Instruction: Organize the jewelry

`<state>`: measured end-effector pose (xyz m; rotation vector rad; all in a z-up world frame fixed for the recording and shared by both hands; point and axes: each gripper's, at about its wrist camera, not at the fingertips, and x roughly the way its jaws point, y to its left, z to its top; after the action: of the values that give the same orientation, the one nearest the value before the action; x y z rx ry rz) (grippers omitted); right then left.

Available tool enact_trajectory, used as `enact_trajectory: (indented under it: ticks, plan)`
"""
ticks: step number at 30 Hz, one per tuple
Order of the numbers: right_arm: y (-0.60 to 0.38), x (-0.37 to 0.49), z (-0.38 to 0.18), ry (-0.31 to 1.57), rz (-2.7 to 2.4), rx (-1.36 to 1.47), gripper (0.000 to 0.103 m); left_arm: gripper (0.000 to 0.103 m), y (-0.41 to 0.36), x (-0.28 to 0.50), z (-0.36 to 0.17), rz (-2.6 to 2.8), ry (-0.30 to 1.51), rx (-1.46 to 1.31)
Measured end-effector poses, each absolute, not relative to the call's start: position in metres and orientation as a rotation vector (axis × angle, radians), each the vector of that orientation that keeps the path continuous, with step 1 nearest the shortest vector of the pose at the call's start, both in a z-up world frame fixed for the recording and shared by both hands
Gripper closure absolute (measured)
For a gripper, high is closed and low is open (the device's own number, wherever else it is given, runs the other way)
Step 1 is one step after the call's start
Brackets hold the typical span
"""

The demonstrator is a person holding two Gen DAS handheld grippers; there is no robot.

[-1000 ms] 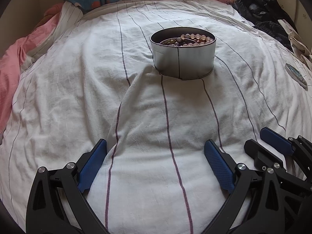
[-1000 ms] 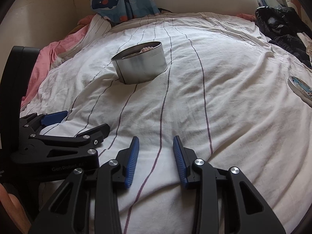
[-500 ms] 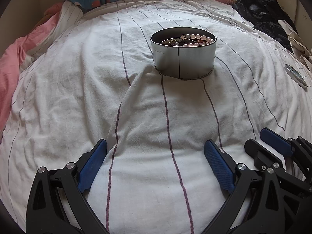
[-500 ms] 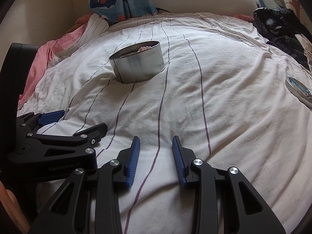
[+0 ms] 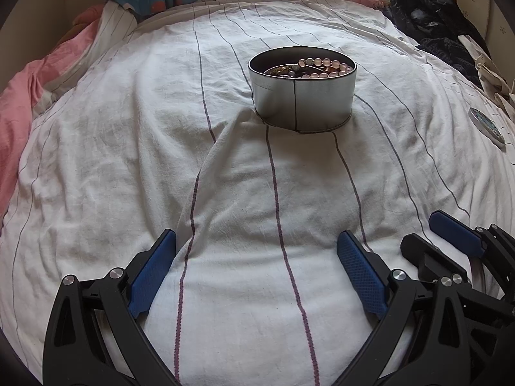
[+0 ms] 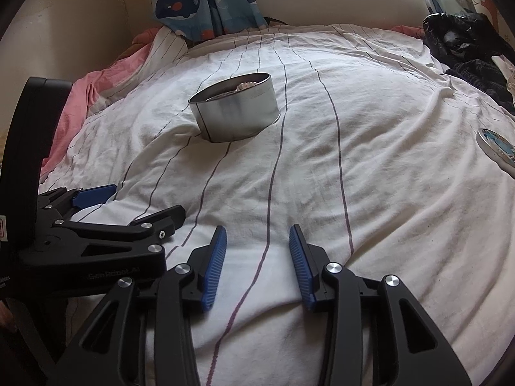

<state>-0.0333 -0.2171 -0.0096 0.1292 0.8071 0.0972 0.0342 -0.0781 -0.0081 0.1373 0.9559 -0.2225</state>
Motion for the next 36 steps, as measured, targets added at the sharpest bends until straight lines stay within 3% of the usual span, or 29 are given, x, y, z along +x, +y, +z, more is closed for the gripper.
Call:
enact_trajectory:
  ticks: [9,15,36]
  plan:
    - [-0.216,-0.035,-0.008,0.794,0.104,0.130,0.057,0.007,-0.082,0.038,-0.007,-0.211,0.974,0.160]
    - [-0.214,-0.037,-0.005,0.775,0.114,0.115,0.042,0.008,-0.054,0.019,0.014,-0.107,0.901,0.078]
    - [-0.208,-0.031,-0.012,0.835,0.123,0.094,0.032,0.007,-0.030,-0.002,-0.001,-0.054,0.856,0.001]
